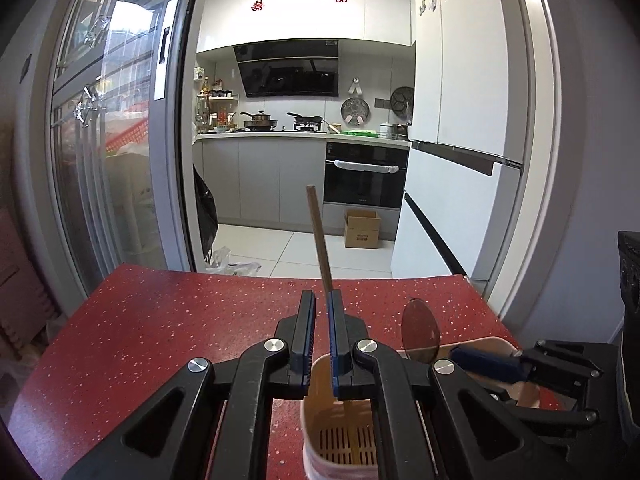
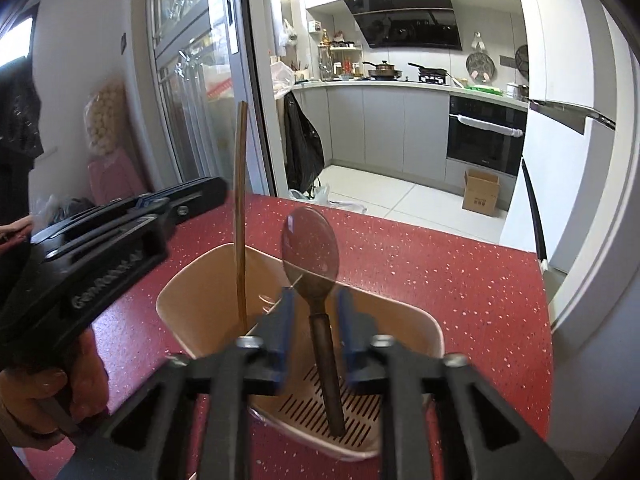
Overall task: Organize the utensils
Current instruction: 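Lower spoon and chopstick into the holder and open both tools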
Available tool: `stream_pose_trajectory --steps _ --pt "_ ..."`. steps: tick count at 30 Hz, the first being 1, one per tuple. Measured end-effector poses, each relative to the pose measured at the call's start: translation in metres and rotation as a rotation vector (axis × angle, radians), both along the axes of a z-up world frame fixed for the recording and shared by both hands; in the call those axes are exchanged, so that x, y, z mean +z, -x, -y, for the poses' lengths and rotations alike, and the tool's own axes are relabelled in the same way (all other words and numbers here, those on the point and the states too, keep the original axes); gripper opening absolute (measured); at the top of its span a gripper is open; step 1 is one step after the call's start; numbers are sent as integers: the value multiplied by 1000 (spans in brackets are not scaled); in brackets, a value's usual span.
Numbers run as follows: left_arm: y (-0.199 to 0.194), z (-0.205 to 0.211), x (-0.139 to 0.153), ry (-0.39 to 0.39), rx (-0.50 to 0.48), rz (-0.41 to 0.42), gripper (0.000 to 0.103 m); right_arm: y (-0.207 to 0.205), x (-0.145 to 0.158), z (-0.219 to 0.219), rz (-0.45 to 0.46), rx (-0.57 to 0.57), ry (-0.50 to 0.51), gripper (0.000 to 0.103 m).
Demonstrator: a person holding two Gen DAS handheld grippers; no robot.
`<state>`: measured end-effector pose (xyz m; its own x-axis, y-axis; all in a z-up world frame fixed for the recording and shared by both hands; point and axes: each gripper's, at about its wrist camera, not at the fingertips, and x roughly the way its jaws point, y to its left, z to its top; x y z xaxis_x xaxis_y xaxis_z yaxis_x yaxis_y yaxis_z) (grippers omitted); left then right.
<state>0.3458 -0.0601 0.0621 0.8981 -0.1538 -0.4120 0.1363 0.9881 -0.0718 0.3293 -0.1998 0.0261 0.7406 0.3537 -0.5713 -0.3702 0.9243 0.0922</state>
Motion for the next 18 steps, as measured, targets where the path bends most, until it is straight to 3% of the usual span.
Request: stream_pose_trajectory --steps 6,8,13,18 --pt "31 -14 11 -3 -5 -44 35 23 23 13 -13 -42 -72 56" --pt "46 -18 11 -9 -11 -76 35 35 27 19 -44 -49 -110 69" --pt "91 -25 -2 -51 -39 -175 35 75 24 33 -151 -98 -160 78" --pt "138 -38 -22 -16 -53 -258 35 120 4 43 -264 -144 -191 79"
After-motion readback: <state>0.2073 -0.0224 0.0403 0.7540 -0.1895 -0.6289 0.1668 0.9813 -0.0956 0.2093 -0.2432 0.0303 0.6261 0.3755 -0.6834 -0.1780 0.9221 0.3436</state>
